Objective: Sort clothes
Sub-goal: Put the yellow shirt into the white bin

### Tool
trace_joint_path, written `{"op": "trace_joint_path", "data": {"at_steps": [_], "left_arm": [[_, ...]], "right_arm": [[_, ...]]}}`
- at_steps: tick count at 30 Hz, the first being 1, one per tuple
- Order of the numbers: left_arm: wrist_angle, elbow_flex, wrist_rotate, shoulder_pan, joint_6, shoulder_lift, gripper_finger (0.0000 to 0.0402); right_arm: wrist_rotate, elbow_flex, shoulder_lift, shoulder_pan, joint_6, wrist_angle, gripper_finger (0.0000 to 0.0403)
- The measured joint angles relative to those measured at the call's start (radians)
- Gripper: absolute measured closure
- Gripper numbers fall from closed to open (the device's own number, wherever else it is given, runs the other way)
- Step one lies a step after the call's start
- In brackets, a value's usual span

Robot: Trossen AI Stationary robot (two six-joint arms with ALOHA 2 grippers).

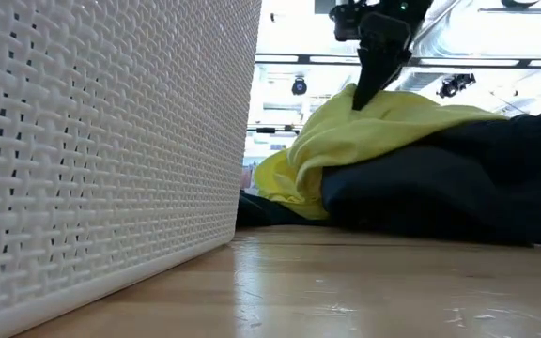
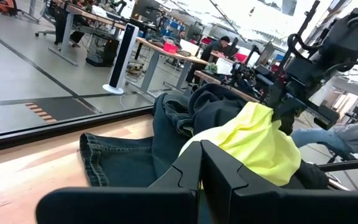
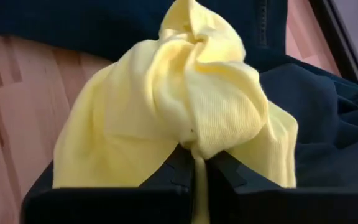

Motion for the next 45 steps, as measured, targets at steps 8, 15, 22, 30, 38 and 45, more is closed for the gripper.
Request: {"op": "trace_joint_path", "data": {"at_steps": [8, 15, 22, 30, 38, 45], "left_arm": [[-0.001, 0.0, -0.002, 0.0, 0.0, 0.0, 0.0397], [-0.005, 0.0, -0.006, 0.0, 0.0, 0.0, 0.0397], [-0.008, 0.0, -0.016, 0.0, 0.0, 0.0, 0.0397], [-0.009, 0.0, -0.018, 0.0, 0.0, 0.0, 0.0397], [0.146, 0.0, 0.05, 0.0, 0.026, 0.0, 0.0397], [0.409, 0.057, 0.117, -0.006, 0.315, 0.076, 0.04]], "right_arm": [[0.157, 0.046, -0.038, 0.001, -0.063, 0.142, 0.0396], [0.551, 0.356, -0.05, 0.021, -0.337, 0.228, 0.0398], [0.262, 0.57, -0.05, 0.02, -0.636, 0.723, 0.04], [-0.375, 0.618, -0.001, -0.027, -0.458, 1.182, 0.04], [-0.507, 0.737, 0.121, -0.027, -0.411, 1.205, 0.04], [-0.493, 0.823, 0.133, -0.034, -0.423, 1.009, 0.04]]}}
